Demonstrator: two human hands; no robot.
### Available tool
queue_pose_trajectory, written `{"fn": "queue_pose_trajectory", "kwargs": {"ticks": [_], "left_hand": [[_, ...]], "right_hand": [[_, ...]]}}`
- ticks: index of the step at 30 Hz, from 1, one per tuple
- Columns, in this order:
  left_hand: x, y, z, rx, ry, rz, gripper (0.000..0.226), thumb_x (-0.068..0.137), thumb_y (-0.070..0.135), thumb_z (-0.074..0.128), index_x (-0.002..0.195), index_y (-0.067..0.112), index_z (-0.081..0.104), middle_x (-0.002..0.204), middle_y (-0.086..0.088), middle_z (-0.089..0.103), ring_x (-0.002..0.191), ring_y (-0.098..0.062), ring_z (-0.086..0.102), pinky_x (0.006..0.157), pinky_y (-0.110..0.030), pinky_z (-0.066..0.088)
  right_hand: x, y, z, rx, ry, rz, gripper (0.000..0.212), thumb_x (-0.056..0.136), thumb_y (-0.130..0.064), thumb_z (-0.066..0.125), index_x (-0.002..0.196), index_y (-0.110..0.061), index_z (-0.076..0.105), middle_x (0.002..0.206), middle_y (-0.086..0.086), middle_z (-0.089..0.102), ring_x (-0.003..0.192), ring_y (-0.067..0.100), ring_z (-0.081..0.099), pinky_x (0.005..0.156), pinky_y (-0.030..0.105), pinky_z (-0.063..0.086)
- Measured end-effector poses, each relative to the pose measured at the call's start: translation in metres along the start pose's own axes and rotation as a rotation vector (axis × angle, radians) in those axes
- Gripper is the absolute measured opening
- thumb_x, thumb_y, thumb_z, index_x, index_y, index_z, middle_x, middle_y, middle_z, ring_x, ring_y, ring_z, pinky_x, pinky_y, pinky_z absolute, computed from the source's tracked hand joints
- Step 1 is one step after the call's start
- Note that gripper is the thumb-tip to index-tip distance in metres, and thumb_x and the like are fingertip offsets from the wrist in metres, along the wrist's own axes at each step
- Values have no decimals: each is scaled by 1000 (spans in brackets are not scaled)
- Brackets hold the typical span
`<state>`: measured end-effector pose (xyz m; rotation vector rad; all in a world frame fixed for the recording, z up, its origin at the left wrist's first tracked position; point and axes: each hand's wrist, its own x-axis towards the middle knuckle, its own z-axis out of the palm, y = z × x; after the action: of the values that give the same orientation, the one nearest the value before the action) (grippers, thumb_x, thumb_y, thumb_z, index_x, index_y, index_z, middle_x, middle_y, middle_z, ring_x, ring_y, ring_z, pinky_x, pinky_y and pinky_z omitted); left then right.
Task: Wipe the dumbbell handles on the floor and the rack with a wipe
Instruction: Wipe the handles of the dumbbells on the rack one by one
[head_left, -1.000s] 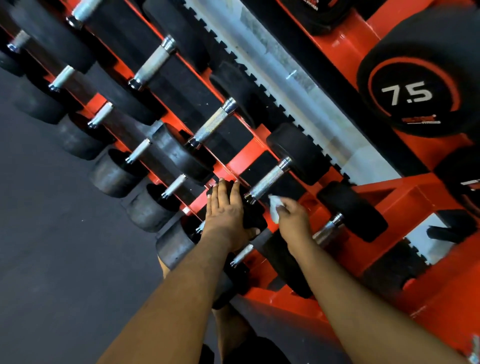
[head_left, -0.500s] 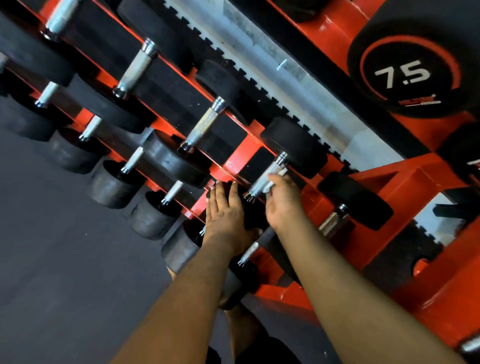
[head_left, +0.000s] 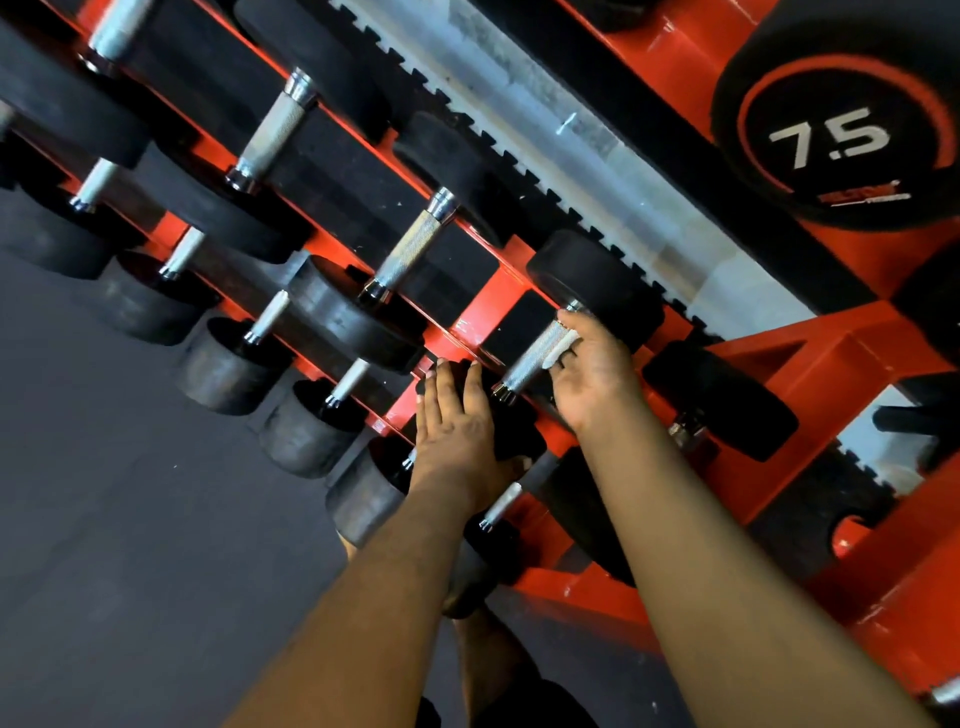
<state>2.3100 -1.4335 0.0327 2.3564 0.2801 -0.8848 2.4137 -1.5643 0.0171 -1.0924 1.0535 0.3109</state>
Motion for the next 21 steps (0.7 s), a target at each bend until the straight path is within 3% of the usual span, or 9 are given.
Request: {"fn": "queue_pose_trajectory", "kwargs": {"ticks": [6, 10, 12, 16, 19, 21], "left_hand": [[-1, 1, 0, -8, 11, -9, 132, 75, 56, 81, 161, 19, -12, 165, -13, -29, 153, -29, -26, 125, -44, -10], [0, 0, 2, -8, 9, -8, 132, 75, 56, 81, 161, 19, -13, 164, -13, -30, 153, -29, -25, 125, -43, -11], [-1, 1, 0, -2, 12, -8, 132, 75, 56, 81, 161, 19, -13, 164, -13, -30, 153, -29, -25, 126, -43, -10], [-1, 1, 0, -3, 17, -18, 133, 75, 56, 82, 161, 20, -13, 165, -12, -29, 153, -29, -25, 126, -43, -10], [-1, -1, 2, -1, 5, -18, 133, 75, 55, 82, 161, 21, -14, 164, -12, -31, 153, -29, -26, 126, -43, -11], [0, -1, 2, 6, 7, -18, 132, 76, 55, 81, 161, 21, -14, 164, -12, -31, 153, -29, -27, 125, -43, -11]], "right_hand": [[-2, -2, 8, -116, -68, 84, 12, 94, -20, 66, 93, -9, 63, 90, 11, 66, 81, 23, 66, 70, 34, 51], [-2, 4, -6, -31, -4, -7, 22, 90, -11, 70, 111, -8, 63, 109, 12, 71, 101, 21, 69, 76, 28, 52], [-1, 6, -6, -35, 19, 5, 23, 90, -13, 70, 111, -8, 64, 113, 13, 70, 98, 21, 69, 78, 30, 53], [-6, 5, 14, -102, -18, 108, 20, 91, -29, 70, 91, -11, 60, 86, 11, 63, 78, 23, 64, 73, 36, 53], [-4, 13, 9, -101, 10, 76, 29, 88, -30, 72, 106, -10, 62, 106, 14, 68, 91, 24, 66, 69, 33, 52], [-5, 12, 4, -69, 19, 51, 27, 92, -26, 68, 112, -10, 60, 105, 11, 66, 91, 20, 64, 67, 30, 49]]}}
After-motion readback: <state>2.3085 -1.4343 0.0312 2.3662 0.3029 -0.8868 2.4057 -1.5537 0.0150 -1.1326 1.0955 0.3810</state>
